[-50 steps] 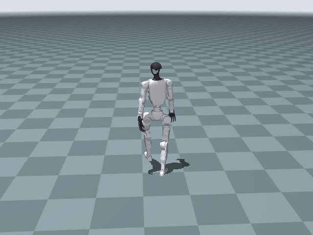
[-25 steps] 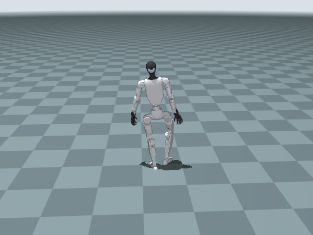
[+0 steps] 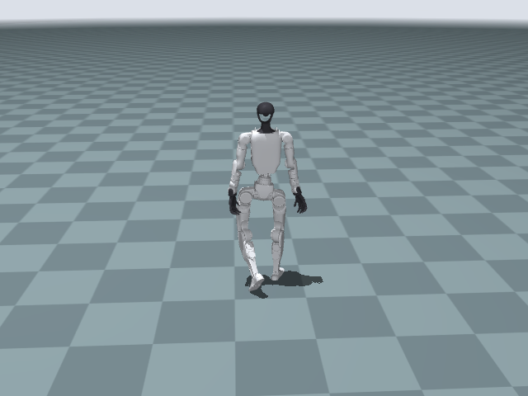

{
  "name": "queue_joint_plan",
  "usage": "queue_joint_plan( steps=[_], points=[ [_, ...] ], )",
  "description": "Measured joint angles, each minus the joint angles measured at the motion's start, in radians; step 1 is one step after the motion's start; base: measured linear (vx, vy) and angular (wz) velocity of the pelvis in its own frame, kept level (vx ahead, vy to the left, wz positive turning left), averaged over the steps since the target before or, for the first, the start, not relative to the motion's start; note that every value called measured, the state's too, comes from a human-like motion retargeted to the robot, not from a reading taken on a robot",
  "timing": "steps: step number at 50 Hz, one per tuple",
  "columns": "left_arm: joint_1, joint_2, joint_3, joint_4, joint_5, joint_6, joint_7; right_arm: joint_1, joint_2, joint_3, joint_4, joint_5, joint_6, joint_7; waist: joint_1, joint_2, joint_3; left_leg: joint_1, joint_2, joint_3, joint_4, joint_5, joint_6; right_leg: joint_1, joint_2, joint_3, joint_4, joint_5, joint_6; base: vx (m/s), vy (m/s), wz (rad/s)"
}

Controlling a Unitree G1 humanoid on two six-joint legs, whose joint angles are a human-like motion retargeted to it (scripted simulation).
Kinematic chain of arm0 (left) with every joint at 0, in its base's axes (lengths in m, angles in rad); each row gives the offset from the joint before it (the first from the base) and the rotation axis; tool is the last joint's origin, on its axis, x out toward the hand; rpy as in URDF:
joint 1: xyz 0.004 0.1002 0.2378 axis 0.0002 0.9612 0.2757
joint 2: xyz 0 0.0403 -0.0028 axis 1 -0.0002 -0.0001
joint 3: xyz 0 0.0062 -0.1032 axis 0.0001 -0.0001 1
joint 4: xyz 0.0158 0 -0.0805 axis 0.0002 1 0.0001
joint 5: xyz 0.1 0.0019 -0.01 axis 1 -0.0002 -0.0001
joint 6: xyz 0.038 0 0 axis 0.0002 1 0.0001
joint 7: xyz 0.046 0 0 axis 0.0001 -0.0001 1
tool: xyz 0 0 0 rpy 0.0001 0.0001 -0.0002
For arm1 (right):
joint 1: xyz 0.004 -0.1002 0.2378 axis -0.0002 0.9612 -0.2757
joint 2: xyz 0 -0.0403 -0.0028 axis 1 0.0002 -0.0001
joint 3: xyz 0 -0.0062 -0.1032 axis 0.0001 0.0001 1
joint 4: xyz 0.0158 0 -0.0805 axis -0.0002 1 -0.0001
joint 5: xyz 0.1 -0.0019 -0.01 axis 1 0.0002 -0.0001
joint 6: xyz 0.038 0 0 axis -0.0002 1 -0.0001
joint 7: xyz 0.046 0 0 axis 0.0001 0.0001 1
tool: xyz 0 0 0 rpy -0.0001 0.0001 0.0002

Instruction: Walk run

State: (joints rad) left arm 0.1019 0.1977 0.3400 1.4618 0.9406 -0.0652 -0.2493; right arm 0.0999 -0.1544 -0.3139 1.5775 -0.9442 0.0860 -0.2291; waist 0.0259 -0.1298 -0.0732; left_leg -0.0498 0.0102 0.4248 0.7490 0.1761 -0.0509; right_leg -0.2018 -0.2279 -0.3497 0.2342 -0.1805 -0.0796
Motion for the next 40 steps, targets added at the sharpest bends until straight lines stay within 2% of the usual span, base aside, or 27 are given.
queue_joint_plan(
  steps=[2, 5, 7, 10, 12, 15, 18, 20, 22, 24, 25, 27, 28, 31, 35, 40],
  points=[
    [0.011, -0.002, 0.001, 0.003, 0.014, 0.005, 0.005, -0.030, 0.005, 0.026, -0.010, 0.009, 0.006, -0.030, 0.012, -0.004, 0.008, -0.073, 0.045, 0.035, 0.073, -0.049, 0.010, 0.047, 0.009, -0.019, -0.037, -0.009, 0.003, 0.63, -0.07, 0.31],
    [0.022, -0.010, 0.008, 0.009, 0.037, 0.013, 0.029, -0.090, 0.014, 0.061, -0.030, -0.023, 0.024, -0.074, 0.045, 0.013, 0.016, -0.222, 0.085, 0.023, 0.099, -0.108, -0.006, 0.114, 0.056, -0.041, -0.104, -0.018, 0.010, 0.43, -0.04, 0.06],
    [0.027, -0.015, 0.015, 0.013, 0.043, 0.015, 0.033, -0.125, 0.018, 0.089, -0.054, -0.055, 0.013, -0.075, 0.068, 0.027, 0.020, -0.307, 0.102, 0.013, 0.018, -0.146, -0.014, 0.157, 0.094, -0.055, -0.140, -0.031, 0.016, 0.53, -0.05, 0.02],
    [0.026, -0.017, 0.017, 0.018, 0.040, 0.022, 0.015, -0.168, 0.019, 0.129, -0.107, -0.089, -0.030, -0.046, 0.110, 0.047, 0.034, -0.399, 0.117, 0.029, -0.206, -0.205, 0.032, 0.232, 0.146, -0.074, -0.184, -0.059, 0.031, 0.56, -0.03, 0.05],
    [0.019, -0.020, 0.016, 0.020, 0.038, 0.027, 0.006, -0.183, 0.020, 0.139, -0.140, -0.104, -0.050, -0.034, 0.134, 0.055, 0.046, -0.431, 0.099, 0.001, -0.346, -0.216, 0.044, 0.273, 0.168, -0.079, -0.200, -0.073, 0.041, 0.61, 0.01, -0.03],
    [0.001, -0.011, -0.002, 0.019, 0.052, 0.023, -0.027, -0.204, 0.020, 0.158, -0.193, -0.123, -0.079, -0.035, 0.164, 0.052, 0.055, -0.514, 0.050, -0.137, -0.521, -0.228, 0.051, 0.329, 0.180, -0.093, -0.214, -0.099, 0.071, 0.61, 0.04, 0.05],
    [-0.012, 0.013, -0.017, 0.022, 0.094, 0.027, -0.056, -0.198, 0.011, 0.181, -0.211, -0.143, -0.108, -0.033, 0.165, 0.046, 0.037, -0.549, 0.025, -0.192, -0.529, -0.221, 0.076, 0.358, 0.187, -0.106, -0.204, -0.121, 0.102, 0.73, 0.10, 0.08],
    [-0.016, 0.032, -0.031, 0.019, 0.136, 0.037, -0.071, -0.184, 0.003, 0.181, -0.204, -0.172, -0.106, -0.035, 0.195, 0.039, 0.020, -0.540, 0.021, -0.184, -0.476, -0.197, 0.109, 0.382, 0.180, -0.085, -0.176, -0.111, 0.144, 0.79, 0.09, -0.51],
    [-0.011, 0.045, -0.033, 0.016, 0.151, 0.040, -0.063, -0.165, -0.004, 0.163, -0.187, -0.210, -0.096, -0.035, 0.238, 0.033, 0.013, -0.519, 0.053, -0.139, -0.446, -0.145, 0.108, 0.398, 0.167, -0.034, -0.131, -0.064, 0.180, 1.04, 0.21, -0.89],
    [-0.007, 0.050, -0.012, 0.017, 0.130, 0.047, -0.027, -0.151, 0.003, 0.160, -0.169, -0.233, -0.081, -0.047, 0.231, 0.028, 0.008, -0.510, 0.077, -0.148, -0.388, -0.168, 0.115, 0.388, 0.154, -0.002, -0.057, 0.023, 0.197, 0.86, 0.12, -0.66],
    [-0.002, 0.051, 0.007, 0.018, 0.104, 0.054, 0.003, -0.142, 0.010, 0.169, -0.154, -0.237, -0.070, -0.059, 0.213, 0.029, 0.005, -0.499, 0.086, -0.165, -0.356, -0.198, 0.122, 0.375, 0.146, 0.013, 0.006, 0.097, 0.198, 0.87, 0.08, -0.48],
    [0.007, 0.053, 0.017, 0.017, 0.035, 0.064, 0.037, -0.124, 0.014, 0.181, -0.127, -0.213, -0.056, -0.063, 0.174, 0.065, -0.006, -0.421, 0.113, -0.145, -0.385, -0.242, 0.136, 0.327, 0.156, 0.008, 0.165, 0.254, 0.160, 0.91, 0.14, -0.32],
    [0.008, 0.053, 0.015, 0.019, 0.003, 0.062, 0.045, -0.117, 0.013, 0.182, -0.118, -0.203, -0.053, -0.058, 0.165, 0.081, -0.008, -0.390, 0.129, -0.139, -0.401, -0.253, 0.130, 0.300, 0.157, 0.000, 0.245, 0.293, 0.145, 0.72, 0.12, -0.51],
    [-0.021, 0.055, 0.018, 0.022, -0.081, 0.053, 0.062, -0.098, 0.017, 0.165, -0.111, -0.186, -0.052, -0.039, 0.147, 0.106, -0.003, -0.293, 0.161, -0.102, -0.453, -0.290, 0.103, 0.161, 0.115, -0.021, 0.518, 0.248, 0.119, 0.72, 0.12, -0.76],
    [-0.092, 0.059, -0.020, 0.016, -0.123, 0.073, 0.087, -0.050, 0.027, 0.141, -0.109, -0.128, -0.060, -0.057, 0.083, 0.098, 0.010, -0.172, 0.109, -0.085, -0.575, -0.287, 0.086, -0.038, 0.082, -0.043, 0.653, 0.180, 0.137, 0.52, 0.07, 0.07],
    [-0.188, 0.060, -0.089, -0.038, -0.088, 0.044, 0.057, 0.014, 0.034, 0.097, -0.079, -0.107, -0.063, -0.047, -0.008, 0.088, 0.017, -0.073, 0.040, -0.133, -0.657, -0.308, 0.071, -0.183, 0.071, -0.158, 0.417, 0.100, 0.117, 0.62, 0.02, 0.64]
  ],
)
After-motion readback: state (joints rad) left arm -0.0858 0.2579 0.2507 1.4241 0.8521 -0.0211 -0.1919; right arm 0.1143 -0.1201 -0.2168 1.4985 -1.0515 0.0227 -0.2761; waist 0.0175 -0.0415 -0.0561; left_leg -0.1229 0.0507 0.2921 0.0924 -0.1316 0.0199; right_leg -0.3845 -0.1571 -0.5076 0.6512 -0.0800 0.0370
